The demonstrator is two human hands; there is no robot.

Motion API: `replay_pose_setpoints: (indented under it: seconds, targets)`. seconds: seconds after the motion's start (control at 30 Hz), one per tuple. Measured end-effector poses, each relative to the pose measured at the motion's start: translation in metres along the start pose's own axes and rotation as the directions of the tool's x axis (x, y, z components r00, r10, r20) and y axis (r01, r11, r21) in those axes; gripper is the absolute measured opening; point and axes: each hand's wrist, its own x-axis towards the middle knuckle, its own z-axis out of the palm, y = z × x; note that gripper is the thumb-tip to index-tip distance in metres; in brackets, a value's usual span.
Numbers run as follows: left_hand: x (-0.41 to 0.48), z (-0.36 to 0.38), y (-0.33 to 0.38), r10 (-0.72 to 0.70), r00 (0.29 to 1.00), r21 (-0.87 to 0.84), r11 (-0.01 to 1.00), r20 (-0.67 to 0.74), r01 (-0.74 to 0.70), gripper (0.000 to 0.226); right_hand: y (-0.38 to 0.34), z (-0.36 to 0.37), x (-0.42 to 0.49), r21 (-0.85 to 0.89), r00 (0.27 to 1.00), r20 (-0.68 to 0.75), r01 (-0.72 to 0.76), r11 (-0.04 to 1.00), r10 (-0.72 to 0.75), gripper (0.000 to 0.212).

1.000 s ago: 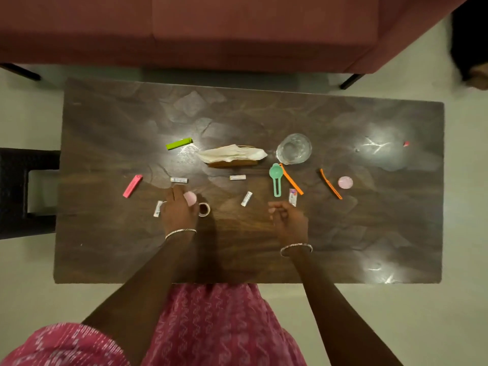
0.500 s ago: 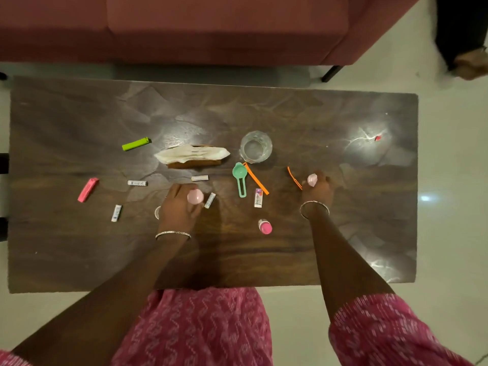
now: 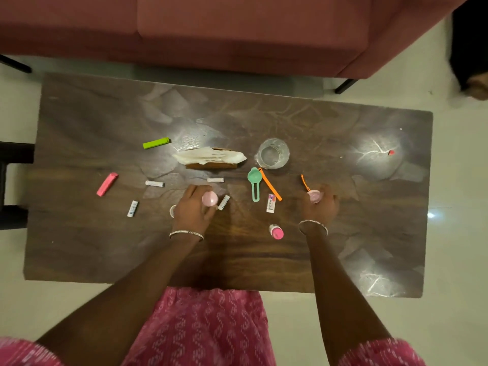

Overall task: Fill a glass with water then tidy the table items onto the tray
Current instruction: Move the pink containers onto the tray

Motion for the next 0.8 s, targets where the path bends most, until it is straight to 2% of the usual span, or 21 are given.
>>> replay_pose_setpoints:
  seconds: [0.07,0.17,0.3,0.4,0.57,0.7,0.8]
  targets:
    - [-0.01,-0.011,-0.004,-0.014,1.0,-0.023,1.0,-0.003,0.014,0.042,-0.016,0.005,-0.035,0.059,0.999,0.002,0.033,0.998,-0.033,0.04]
    - [-0.025,-0.031,-0.016,-0.012,1.0,-0.029,1.0,-0.025,0.011,0.043,-0.042,0.014,-0.093,0.245,0.998,0.033,0.037,0.969,-0.046,0.022]
    - [-0.049,-0.065,-0.044,-0.032,0.997,-0.106,0.994,-0.066,0.025,0.045,-0.077,0.031,-0.166,0.368,0.972,0.2,0.039,0.929,-0.12,0.019]
    - [-0.071,-0.092,-0.07,-0.035,0.992,-0.125,0.992,-0.117,0.02,0.041,-0.102,0.045,-0.214,0.404,0.939,0.29,0.055,0.913,-0.185,0.018]
    - [-0.12,-0.149,-0.132,-0.044,0.968,-0.179,0.984,-0.246,-0.001,0.04,-0.138,0.07,-0.3,0.385,0.847,0.403,0.186,0.904,-0.346,0.031]
    - [-0.159,-0.196,-0.191,-0.126,0.956,-0.235,0.97,-0.266,0.063,0.037,-0.161,0.096,-0.373,0.359,0.783,0.477,0.243,0.901,-0.401,0.044]
    - [-0.191,-0.232,-0.237,-0.176,0.946,-0.23,0.966,-0.272,0.114,0.042,-0.174,0.12,-0.435,0.354,0.761,0.482,0.284,0.891,-0.434,0.045]
